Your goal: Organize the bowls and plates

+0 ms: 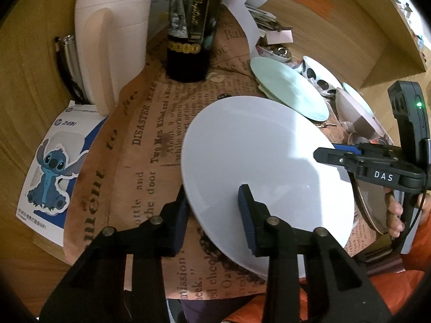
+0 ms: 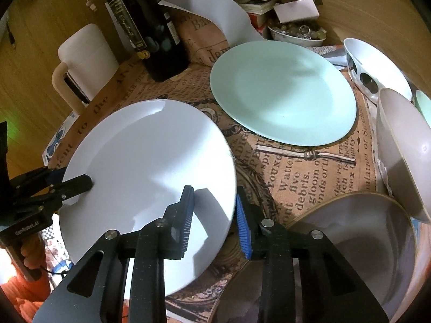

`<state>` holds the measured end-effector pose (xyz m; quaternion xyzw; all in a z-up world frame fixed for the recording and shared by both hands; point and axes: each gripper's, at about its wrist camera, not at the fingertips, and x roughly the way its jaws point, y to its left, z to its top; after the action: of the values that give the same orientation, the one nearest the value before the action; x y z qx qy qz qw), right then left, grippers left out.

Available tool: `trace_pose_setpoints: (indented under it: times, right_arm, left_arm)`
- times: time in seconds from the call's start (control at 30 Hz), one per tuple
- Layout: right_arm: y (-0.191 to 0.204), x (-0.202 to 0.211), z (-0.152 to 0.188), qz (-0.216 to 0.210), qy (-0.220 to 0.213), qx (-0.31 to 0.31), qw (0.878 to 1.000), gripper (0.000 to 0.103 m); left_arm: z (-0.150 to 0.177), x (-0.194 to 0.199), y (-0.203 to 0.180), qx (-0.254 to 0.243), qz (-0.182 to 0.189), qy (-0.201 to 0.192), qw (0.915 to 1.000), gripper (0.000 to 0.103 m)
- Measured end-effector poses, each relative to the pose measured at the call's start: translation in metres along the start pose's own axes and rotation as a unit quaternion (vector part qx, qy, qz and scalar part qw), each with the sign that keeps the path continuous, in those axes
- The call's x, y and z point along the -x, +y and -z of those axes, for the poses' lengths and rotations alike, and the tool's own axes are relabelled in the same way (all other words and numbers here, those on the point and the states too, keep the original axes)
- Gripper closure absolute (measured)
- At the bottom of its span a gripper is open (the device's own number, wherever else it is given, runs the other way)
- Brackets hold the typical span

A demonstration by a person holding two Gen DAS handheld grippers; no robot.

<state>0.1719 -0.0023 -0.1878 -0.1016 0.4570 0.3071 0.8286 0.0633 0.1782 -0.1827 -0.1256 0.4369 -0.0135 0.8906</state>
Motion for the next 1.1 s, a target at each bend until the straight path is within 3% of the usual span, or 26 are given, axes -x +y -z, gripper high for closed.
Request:
trace_pose_setpoints:
  times: [0.27,0.53,1.1]
  right_arm:
    - [0.000,0.004,0.003,0.006,-0.013,-0.011,1.000,0.078]
    - [-0.003,0.018,0.004,0.003,-0.036,-0.020,0.999,0.080]
    - [-0.014,0.053,0.003,0.007,-0.093,-0.032,0.995,0.080]
  left_arm:
    - [-0.005,0.000,-0.007,0.019,-0.040,0.005,0.9990,0.067]
    - [-0.009,0.005,-0.013,0.019,-0.054,-0.004,0.9983,0.067]
    - [-0.033,0.020,-0.036,0.012,-0.045,-0.045,0.9979,0.067]
